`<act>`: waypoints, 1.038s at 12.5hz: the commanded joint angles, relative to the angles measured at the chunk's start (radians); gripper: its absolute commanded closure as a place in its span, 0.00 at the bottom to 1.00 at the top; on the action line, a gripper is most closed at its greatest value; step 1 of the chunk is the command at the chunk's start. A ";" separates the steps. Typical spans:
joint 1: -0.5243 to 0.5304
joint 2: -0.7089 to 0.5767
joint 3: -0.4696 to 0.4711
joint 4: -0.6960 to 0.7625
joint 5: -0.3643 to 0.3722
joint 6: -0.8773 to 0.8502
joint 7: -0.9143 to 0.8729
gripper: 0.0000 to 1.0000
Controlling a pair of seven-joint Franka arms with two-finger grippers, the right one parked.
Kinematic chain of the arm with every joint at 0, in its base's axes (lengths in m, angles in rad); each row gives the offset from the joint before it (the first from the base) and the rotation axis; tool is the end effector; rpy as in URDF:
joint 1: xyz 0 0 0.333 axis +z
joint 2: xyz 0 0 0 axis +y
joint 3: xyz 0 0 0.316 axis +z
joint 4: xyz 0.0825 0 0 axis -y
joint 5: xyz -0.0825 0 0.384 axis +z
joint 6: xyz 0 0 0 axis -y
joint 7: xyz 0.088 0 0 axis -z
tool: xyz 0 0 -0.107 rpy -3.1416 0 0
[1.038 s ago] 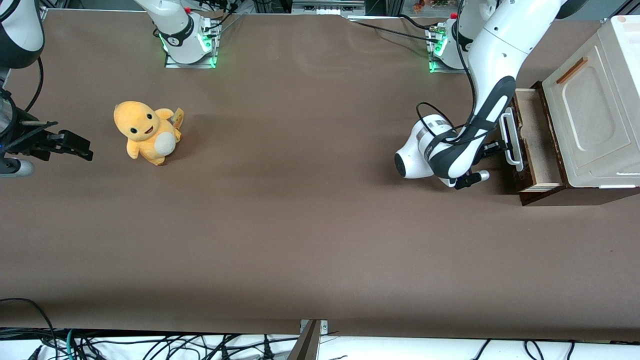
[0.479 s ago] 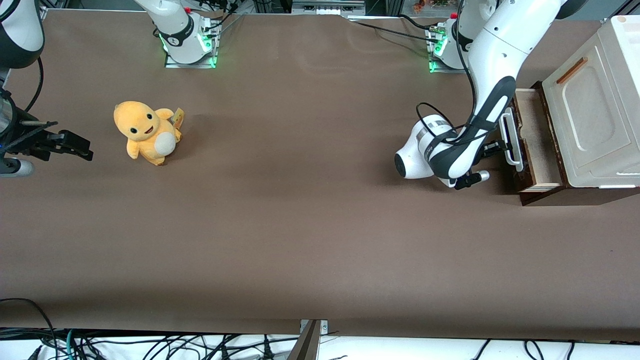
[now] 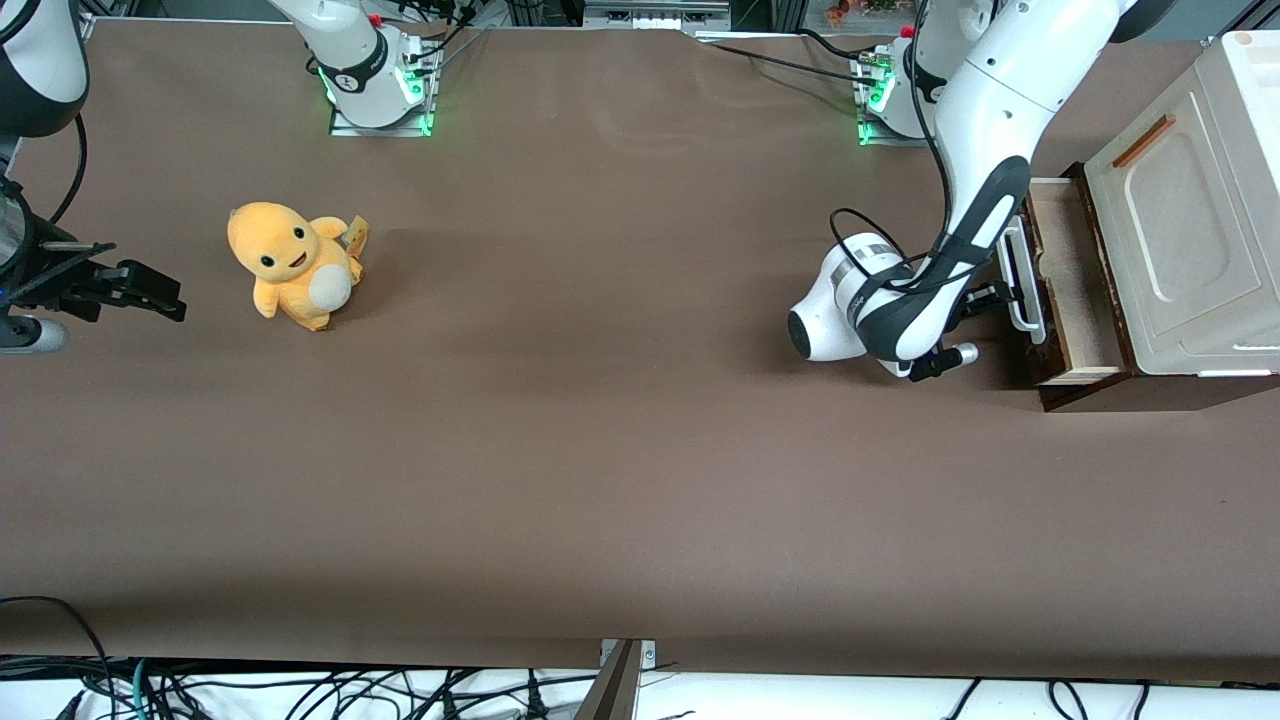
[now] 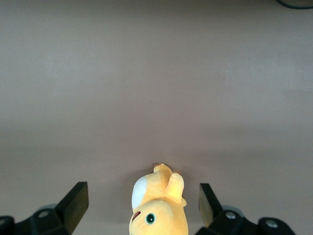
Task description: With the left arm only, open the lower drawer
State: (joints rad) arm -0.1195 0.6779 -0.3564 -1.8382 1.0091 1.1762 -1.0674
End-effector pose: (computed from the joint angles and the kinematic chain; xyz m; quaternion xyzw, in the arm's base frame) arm 0.5149 -0.1297 0.1855 -0.7606 -0.0704 0.1228 0.6336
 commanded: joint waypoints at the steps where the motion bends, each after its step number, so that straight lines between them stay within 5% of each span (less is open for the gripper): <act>1: -0.023 -0.006 -0.007 0.042 -0.027 -0.061 0.026 0.81; 13: -0.025 -0.003 -0.004 0.042 -0.030 -0.081 0.026 0.81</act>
State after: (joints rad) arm -0.1193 0.6800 -0.3558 -1.8338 1.0070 1.1736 -1.0682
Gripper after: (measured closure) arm 0.811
